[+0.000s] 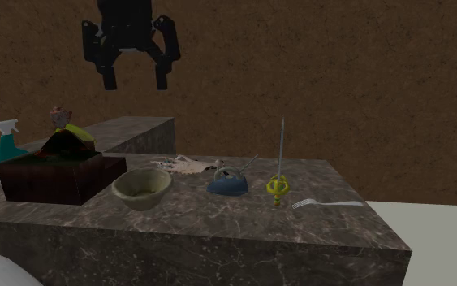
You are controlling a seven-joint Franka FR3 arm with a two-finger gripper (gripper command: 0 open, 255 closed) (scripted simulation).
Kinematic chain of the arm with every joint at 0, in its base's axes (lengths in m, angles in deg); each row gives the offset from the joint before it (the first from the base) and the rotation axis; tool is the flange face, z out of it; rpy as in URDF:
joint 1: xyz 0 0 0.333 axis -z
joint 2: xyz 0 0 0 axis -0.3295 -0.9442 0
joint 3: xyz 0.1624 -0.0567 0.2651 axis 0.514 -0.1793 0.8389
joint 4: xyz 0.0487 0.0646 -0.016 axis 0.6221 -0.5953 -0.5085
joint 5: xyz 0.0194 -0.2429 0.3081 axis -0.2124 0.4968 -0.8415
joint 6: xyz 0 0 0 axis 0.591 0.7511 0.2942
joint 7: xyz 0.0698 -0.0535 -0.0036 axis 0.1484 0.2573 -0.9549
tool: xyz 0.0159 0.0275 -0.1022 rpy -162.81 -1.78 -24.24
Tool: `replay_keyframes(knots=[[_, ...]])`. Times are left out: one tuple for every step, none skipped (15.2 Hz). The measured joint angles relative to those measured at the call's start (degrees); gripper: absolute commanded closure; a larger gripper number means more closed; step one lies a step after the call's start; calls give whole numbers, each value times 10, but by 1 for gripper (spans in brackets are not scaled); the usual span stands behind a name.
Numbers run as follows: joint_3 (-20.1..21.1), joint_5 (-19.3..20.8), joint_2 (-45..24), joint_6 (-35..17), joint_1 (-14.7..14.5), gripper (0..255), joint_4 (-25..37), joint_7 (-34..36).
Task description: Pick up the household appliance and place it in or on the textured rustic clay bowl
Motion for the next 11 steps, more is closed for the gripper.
replay_keyframes(knots=[[0, 0, 0, 0, 0, 0, 0, 0], [4, -2, -7, -5, 3, 0, 1, 9], [9, -4, -24, -16, 7, 0, 5, 23], [19, -8, -44, -27, 11, 0, 11, 43], [25, -11, -61, -41, 16, 0, 11, 61], [32, -13, -78, -54, 22, 0, 13, 80], [40, -16, -97, -69, 27, 0, 15, 101], [48, -18, -120, -78, 32, 0, 25, 122], [57, -20, -141, -88, 37, 0, 34, 144], [63, -20, -163, -102, 43, 0, 39, 164], [71, -20, -187, -113, 47, 0, 49, 186]])
